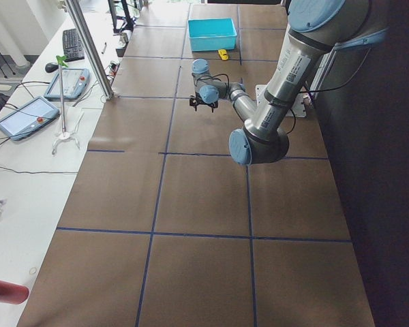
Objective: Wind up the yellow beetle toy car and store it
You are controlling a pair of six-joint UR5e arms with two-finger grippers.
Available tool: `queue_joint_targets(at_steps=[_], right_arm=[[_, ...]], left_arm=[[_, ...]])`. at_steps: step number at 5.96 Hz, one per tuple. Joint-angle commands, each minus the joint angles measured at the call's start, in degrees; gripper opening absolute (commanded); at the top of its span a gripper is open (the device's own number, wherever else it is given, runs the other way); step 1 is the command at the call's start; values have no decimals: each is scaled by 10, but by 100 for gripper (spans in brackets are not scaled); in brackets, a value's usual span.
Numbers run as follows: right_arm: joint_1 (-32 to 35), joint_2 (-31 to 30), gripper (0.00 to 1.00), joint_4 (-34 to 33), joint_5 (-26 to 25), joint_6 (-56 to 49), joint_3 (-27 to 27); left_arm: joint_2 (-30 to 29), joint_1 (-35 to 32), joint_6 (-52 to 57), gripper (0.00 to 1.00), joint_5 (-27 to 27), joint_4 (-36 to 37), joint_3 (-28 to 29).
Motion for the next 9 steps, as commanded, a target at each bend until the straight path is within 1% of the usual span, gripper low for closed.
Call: queue_joint_targets(at_steps=[1,2,3,4,5,6,7,8,9], right_arm=[[0,1,100,1,-3,0,0],[0,2,100,1,-7,1,0],[10,5,100,2,-8,1,0],[17,11,100,3,-8,0,3],[17,11,100,3,-9,-1,23],[18,10,100,2,-10,-9,44],[16,4,100,-1,-16,-12,68],[-42,10,100,-1,-27,-10,87],[-98,32,100,-2,-45,-11,99]], left_arm=[[1,-7,0,100,1,2,-3],[1,-17,-2,100,1,28,-18],[3,-37,-4,100,2,104,-49],[6,-61,-7,100,1,143,-54],[6,-105,-10,100,5,166,-53],[4,-153,-18,100,4,206,-50],[9,-188,-19,100,-4,210,-41],[27,-211,-19,100,-4,207,-40],[49,-246,-19,100,-5,207,-40]])
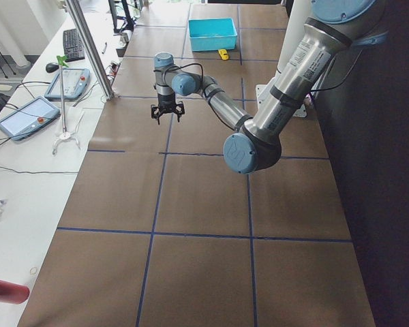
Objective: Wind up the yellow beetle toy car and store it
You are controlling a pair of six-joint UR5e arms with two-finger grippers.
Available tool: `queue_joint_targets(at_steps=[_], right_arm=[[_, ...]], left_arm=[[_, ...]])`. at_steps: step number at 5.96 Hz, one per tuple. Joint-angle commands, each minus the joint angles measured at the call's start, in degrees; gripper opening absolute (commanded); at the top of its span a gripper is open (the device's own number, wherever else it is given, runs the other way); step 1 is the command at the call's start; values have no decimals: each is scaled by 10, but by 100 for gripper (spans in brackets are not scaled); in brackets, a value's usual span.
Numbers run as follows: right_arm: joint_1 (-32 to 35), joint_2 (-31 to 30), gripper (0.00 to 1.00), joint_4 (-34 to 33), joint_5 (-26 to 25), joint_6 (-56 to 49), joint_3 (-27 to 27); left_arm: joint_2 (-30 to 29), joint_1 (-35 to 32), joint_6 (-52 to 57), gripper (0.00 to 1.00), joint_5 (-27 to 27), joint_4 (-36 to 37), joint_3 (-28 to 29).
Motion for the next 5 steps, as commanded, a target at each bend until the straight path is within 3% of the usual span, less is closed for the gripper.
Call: queue_joint_targets(at_steps=[1,2,3,4,5], right_arm=[[-83,19,100,1,-17,-5,39],[-135,17,100,20,-18,-38,70],[-217,19,100,40,-34,-47,95],[-289,20,100,94,-86,-48,105],[-335,20,100,125,-96,-54,111]], left_arm=[[57,-66,1,100,-2,0,-3],[112,-110,-1,100,-6,1,-2],[166,-163,-57,100,-51,9,1],[220,-208,-136,100,-130,8,3],[252,-234,-225,100,-138,-1,1]])
